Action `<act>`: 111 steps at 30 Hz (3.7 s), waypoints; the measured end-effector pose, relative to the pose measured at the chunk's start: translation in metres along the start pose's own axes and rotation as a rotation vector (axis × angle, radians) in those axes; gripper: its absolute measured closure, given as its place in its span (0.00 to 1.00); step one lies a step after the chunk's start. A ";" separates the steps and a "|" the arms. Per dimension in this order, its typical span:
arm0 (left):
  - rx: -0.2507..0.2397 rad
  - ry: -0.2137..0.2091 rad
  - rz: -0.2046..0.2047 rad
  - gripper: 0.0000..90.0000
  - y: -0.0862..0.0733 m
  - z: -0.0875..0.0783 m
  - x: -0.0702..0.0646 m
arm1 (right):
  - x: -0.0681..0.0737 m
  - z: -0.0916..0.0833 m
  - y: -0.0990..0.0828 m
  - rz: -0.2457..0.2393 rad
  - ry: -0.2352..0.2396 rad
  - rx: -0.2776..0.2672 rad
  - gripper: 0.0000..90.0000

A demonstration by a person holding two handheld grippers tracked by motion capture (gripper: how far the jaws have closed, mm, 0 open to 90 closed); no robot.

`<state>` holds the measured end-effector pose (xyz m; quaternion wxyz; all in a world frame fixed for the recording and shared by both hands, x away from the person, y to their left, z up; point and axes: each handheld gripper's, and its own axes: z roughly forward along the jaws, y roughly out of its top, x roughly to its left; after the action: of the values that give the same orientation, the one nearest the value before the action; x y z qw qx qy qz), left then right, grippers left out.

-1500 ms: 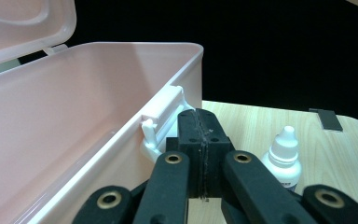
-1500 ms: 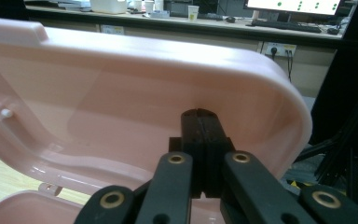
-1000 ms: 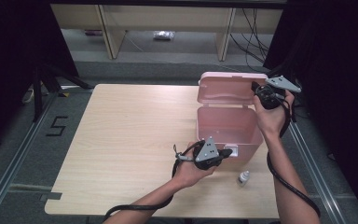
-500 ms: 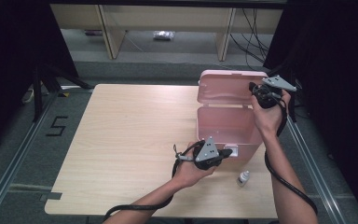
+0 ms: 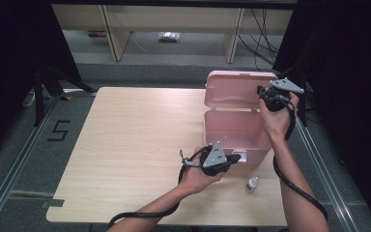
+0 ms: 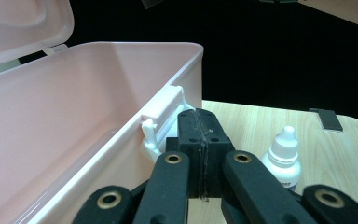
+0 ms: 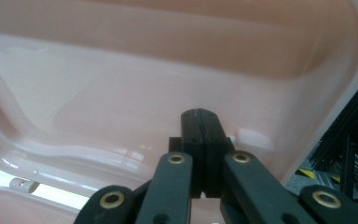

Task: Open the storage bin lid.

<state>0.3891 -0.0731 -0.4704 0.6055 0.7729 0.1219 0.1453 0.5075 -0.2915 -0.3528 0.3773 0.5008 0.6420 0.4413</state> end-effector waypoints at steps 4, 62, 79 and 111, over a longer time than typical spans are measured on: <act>0.000 0.001 -0.002 0.99 0.000 0.000 0.000 | -0.001 0.002 -0.001 -0.009 -0.003 0.004 1.00; 0.007 -0.002 0.007 1.00 0.001 0.000 0.000 | -0.006 0.032 -0.012 0.025 -0.017 0.144 1.00; 0.010 -0.002 0.008 1.00 0.001 0.000 0.000 | -0.007 0.037 -0.013 0.010 -0.001 0.171 1.00; 0.014 -0.002 0.007 1.00 0.001 0.000 0.000 | -0.013 0.007 -0.003 0.033 0.061 0.278 0.91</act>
<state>0.3888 -0.0730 -0.4692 0.5998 0.7776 0.1195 0.1459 0.5158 -0.3032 -0.3574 0.2775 0.5451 0.6996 0.3694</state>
